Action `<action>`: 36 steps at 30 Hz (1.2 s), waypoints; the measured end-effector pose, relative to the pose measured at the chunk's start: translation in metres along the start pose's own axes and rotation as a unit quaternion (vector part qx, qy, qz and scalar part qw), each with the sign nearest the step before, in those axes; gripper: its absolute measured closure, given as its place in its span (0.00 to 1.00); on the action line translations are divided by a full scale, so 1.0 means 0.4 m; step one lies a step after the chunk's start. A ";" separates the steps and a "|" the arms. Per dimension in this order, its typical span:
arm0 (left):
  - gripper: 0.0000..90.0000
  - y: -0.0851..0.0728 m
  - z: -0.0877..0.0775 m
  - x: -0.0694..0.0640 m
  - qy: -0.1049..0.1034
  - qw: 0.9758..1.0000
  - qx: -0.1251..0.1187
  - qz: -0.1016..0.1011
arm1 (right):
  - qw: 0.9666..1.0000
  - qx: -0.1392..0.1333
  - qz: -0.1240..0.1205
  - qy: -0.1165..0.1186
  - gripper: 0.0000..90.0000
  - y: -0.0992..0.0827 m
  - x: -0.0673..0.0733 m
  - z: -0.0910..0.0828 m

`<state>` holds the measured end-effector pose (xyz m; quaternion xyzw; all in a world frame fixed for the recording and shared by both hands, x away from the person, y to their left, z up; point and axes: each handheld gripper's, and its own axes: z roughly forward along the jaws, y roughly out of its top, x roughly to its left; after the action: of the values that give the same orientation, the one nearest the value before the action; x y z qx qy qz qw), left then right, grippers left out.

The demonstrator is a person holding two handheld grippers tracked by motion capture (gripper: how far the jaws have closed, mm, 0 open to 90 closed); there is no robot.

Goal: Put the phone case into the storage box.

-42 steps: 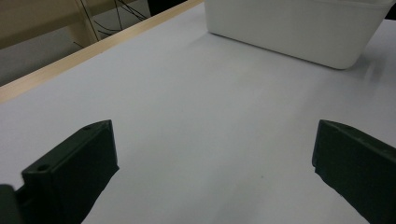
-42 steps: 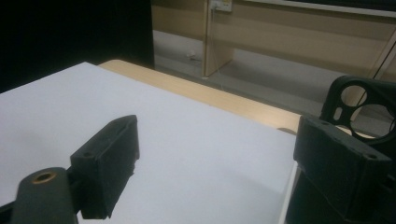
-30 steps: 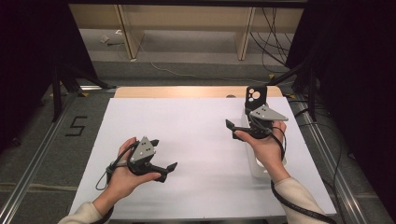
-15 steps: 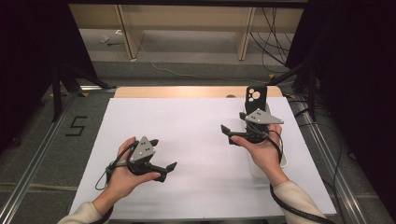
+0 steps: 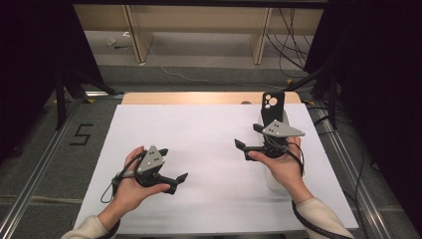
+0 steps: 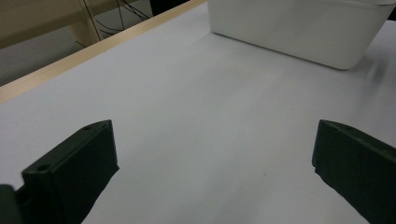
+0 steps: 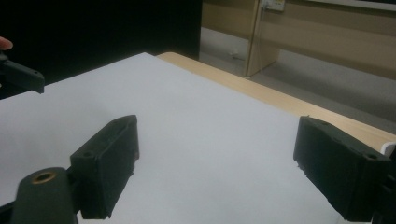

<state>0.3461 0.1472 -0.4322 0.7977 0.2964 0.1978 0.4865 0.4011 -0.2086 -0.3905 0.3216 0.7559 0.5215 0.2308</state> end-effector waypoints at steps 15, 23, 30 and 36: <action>0.00 0.000 -0.004 0.000 0.000 1.000 -0.001 0.001 | 0.999 -0.004 -0.028 0.016 0.18 -0.011 0.028 -0.035; 0.00 0.000 -0.005 -0.001 0.000 1.000 0.000 0.000 | 0.999 -0.005 -0.023 0.023 0.18 -0.028 0.030 -0.057; 0.00 0.000 -0.005 -0.001 0.000 1.000 0.000 0.000 | 0.999 -0.012 -0.025 0.024 0.18 -0.039 0.029 -0.083; 0.00 0.000 -0.007 -0.002 0.000 1.000 0.000 0.001 | 0.999 -0.011 -0.025 0.023 0.18 -0.051 0.027 -0.096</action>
<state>0.3439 0.1484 -0.4309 0.7977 0.2961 0.1985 0.4864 0.3623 -0.2304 -0.3961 0.2881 0.7631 0.5308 0.2301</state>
